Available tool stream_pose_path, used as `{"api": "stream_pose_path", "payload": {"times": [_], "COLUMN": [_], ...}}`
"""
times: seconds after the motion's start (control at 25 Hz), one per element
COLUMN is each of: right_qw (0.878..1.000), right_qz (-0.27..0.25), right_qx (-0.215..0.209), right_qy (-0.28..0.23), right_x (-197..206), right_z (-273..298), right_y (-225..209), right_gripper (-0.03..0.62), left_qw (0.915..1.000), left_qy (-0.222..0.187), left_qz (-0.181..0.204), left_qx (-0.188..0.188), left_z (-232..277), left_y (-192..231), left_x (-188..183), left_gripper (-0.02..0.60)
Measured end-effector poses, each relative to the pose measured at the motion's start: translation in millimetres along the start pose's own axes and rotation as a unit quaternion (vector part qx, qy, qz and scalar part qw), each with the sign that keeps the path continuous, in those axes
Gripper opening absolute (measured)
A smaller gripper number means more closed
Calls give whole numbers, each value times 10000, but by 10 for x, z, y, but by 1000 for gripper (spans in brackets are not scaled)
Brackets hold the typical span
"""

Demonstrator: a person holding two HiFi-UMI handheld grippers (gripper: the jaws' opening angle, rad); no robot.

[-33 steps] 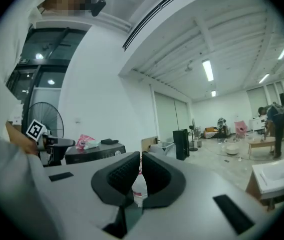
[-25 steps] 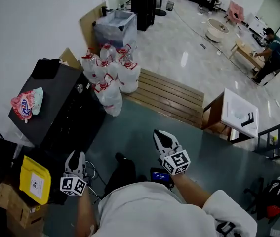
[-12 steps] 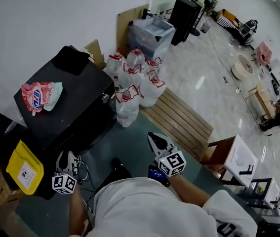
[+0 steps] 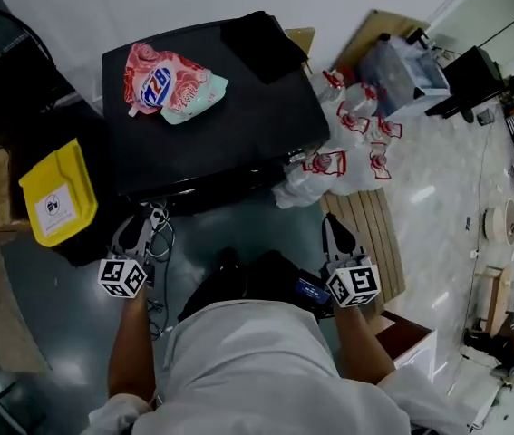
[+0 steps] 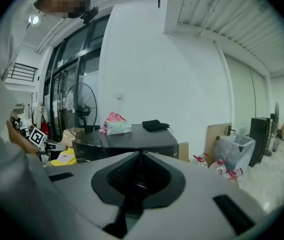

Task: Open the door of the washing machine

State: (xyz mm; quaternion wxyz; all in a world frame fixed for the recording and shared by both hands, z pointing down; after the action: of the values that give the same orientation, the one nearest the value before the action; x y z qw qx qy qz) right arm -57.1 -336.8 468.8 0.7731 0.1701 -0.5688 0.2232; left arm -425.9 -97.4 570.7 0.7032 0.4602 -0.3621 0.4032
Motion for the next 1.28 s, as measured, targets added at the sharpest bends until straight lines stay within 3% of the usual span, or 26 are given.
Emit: {"api": "stream_pose_path", "payload": {"times": [0.24, 0.48, 0.68, 0.84, 1.04, 1.28], "right_qw": [9981, 9895, 9807, 9724, 9697, 9766], "right_qz": [99, -352, -298, -272, -207, -145], "right_qx": [-480, -926, -1210, -1489, -1679, -1395], "right_qy": [368, 1052, 1507, 1773, 1759, 1628], "right_x": [310, 1004, 1651, 2023, 2177, 2279], "right_z": [712, 1229, 1462, 1660, 1849, 1930], "right_y": [26, -62, -28, 55, 113, -65], "right_gripper": [38, 38, 38, 38, 38, 38], "left_qw": [9941, 9775, 9632, 9625, 9516, 9216], "left_qy": [1043, 1938, 2352, 2358, 2478, 2771], "left_qz": [247, 807, 1237, 1238, 1567, 2361], "left_qx": [-168, 207, 404, 515, 925, 1348], "left_z": [214, 594, 895, 1058, 1223, 1339], "left_y": [360, 437, 582, 585, 532, 522], "left_x": [811, 1508, 1961, 2108, 2257, 2347], "left_gripper": [138, 163, 167, 175, 161, 130]}}
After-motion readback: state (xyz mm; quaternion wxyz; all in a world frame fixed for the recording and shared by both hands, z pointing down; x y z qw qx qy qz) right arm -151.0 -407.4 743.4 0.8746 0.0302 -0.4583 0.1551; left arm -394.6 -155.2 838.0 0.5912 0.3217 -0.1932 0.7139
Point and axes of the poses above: the fingertips, and each gripper's own axes: z forward along the fingers, y to its left, x out of its underside, the point moved 1 cm from there along -z, backward along the fingers, and after that the axes turned 4 degrees about -z, right-handed, at the moved point
